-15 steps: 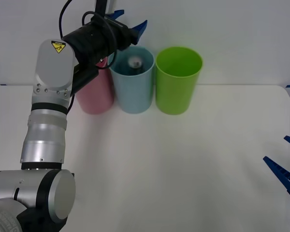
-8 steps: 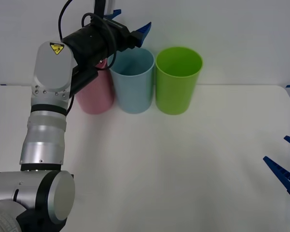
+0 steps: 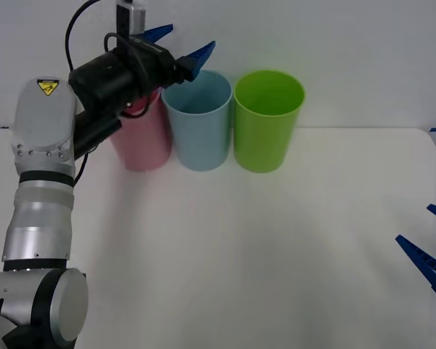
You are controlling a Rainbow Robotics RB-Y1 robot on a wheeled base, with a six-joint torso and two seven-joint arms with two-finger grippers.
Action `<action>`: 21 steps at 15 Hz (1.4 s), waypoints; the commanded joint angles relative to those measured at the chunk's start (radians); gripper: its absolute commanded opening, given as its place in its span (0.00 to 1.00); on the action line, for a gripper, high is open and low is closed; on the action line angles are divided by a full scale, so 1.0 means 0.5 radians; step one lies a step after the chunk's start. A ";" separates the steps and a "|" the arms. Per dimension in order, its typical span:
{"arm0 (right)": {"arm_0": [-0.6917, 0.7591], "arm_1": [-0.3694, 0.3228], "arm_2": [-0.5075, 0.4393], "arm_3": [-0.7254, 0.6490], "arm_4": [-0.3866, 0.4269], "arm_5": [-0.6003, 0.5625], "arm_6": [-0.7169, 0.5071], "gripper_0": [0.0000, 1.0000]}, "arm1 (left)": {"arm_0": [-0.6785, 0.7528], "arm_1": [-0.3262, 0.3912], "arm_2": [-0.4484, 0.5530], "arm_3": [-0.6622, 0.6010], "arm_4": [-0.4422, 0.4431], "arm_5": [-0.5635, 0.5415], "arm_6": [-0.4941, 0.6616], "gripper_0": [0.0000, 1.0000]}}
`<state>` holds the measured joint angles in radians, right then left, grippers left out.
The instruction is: Grasp the object on the table and drop it into the matching bin: aluminum can to the light blue bin, PET bottle to the pink bin.
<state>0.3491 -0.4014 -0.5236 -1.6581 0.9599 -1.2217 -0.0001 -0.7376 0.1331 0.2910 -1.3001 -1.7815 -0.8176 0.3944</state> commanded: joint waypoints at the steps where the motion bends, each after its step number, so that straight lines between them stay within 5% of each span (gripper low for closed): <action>1: 0.000 0.000 0.000 0.000 0.000 0.000 0.000 1.00 | 0.131 0.114 -0.048 -0.035 0.296 -0.022 -0.111 1.00; 13: 0.000 0.000 0.000 0.000 0.000 0.000 0.000 1.00 | 0.803 0.590 0.099 -0.323 1.026 -0.408 -0.283 1.00; 21: 0.000 0.000 0.000 0.000 0.000 0.000 0.000 1.00 | 1.150 0.719 0.394 -0.323 1.158 -0.798 -0.402 1.00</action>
<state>0.3491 -0.4014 -0.5236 -1.6581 0.9599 -1.2217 -0.0001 -0.1807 0.4853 0.4756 -1.4612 -1.2086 -1.1967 0.1991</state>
